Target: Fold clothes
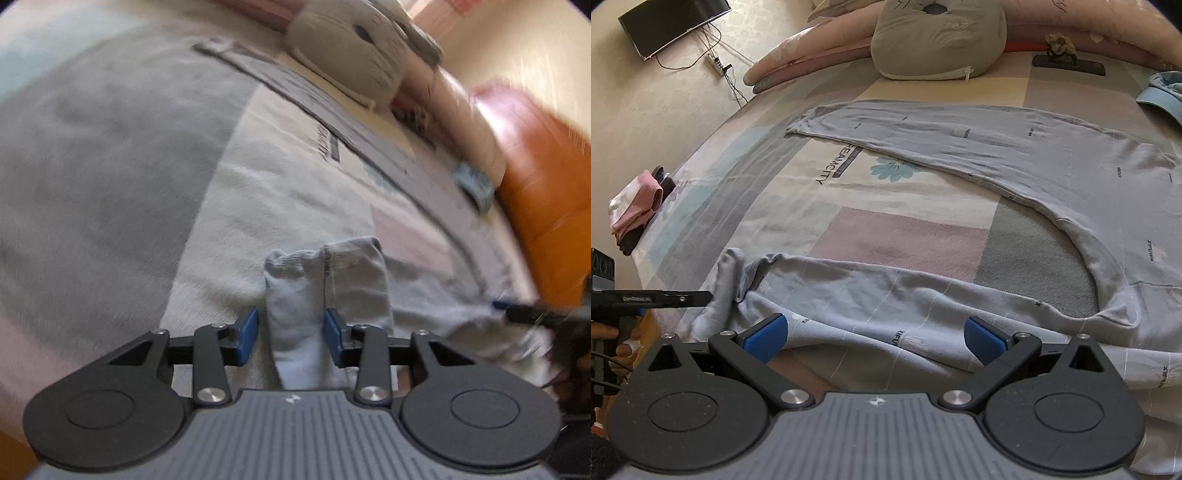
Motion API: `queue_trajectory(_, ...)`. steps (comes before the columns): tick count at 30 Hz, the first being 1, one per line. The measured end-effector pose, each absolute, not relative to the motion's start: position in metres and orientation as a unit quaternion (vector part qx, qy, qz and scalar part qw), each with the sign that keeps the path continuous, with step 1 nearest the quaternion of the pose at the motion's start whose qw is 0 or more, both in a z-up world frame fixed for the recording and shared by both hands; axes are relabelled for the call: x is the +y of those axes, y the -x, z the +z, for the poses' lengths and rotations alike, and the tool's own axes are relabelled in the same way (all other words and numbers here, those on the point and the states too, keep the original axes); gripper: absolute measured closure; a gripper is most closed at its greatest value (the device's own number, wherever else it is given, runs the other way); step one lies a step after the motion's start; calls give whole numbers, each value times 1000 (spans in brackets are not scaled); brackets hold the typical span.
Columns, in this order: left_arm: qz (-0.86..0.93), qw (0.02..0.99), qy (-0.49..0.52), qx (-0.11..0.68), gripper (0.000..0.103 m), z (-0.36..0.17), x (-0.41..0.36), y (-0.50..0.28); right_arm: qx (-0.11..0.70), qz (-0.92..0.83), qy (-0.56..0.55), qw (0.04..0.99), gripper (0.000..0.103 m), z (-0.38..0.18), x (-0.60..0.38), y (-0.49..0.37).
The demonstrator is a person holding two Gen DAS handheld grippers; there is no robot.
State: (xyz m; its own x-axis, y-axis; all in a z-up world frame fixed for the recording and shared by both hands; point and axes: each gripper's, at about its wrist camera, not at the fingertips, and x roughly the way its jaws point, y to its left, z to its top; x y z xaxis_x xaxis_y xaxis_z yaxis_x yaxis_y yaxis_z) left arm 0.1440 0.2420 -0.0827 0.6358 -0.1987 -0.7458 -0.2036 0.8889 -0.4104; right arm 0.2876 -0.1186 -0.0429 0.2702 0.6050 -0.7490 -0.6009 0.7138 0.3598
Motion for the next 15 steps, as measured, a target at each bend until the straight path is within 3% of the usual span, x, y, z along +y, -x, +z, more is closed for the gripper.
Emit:
queue_trajectory(1,4,878,207,432,67,-80,234,-146,471,378,-1,797,0,-43,-119,-287)
queue_trajectory(5,4,885,161,437,90,-75,218,-146,473,371,-6,799,0,-45,-123,-286)
queue_trajectory(15,119,899,146,396,95,-37,280,-131,467,363,-11,806,0,-41,-132,-291)
